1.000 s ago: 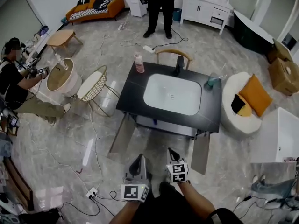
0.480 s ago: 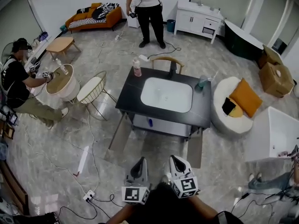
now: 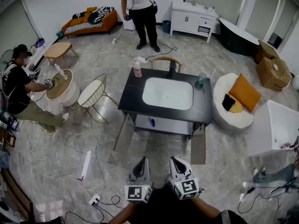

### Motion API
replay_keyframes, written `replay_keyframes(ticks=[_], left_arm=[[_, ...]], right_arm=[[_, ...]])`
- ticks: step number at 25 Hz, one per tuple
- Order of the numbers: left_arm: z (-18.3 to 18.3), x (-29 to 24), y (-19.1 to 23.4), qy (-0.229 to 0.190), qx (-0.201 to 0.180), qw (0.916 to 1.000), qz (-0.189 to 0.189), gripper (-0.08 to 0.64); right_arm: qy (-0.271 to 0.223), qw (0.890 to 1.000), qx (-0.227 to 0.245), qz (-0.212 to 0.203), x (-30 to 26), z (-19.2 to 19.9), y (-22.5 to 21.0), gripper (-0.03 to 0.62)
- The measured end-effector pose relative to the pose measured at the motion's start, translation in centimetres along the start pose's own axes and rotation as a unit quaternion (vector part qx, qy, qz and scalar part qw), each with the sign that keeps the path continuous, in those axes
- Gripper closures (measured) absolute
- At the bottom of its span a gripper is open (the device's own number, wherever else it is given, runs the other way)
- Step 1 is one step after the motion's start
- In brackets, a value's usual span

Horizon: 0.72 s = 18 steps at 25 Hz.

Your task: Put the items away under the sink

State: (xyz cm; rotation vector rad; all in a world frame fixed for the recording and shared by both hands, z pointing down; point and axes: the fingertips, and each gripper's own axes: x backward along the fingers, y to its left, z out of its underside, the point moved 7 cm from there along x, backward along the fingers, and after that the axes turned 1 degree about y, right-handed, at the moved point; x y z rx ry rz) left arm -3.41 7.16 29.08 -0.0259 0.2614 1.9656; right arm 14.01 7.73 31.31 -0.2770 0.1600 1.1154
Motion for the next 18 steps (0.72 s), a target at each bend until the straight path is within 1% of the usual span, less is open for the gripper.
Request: replay_keyframes(ticks=[4, 11, 18], left_arm=[[-0.1, 0.0, 0.2, -0.006, 0.015, 0.9998, 0.011, 0.546], [-0.2, -0.2, 0.2, 0.001, 0.01, 0.9998, 0.016, 0.546], [-0.3, -0.4, 0.5, 0.0, 0.01, 0.9998, 0.019, 0.546]], right_arm=[[0.002, 1.0, 0.005, -0.002, -0.3, 0.2, 0.1, 0.581], [0.007, 1.0, 0.007, -0.005, -0.6, 0.2, 1.0, 0.581], [0.009, 1.0, 0.001, 0.01, -0.8, 0.3, 0.6, 0.581]])
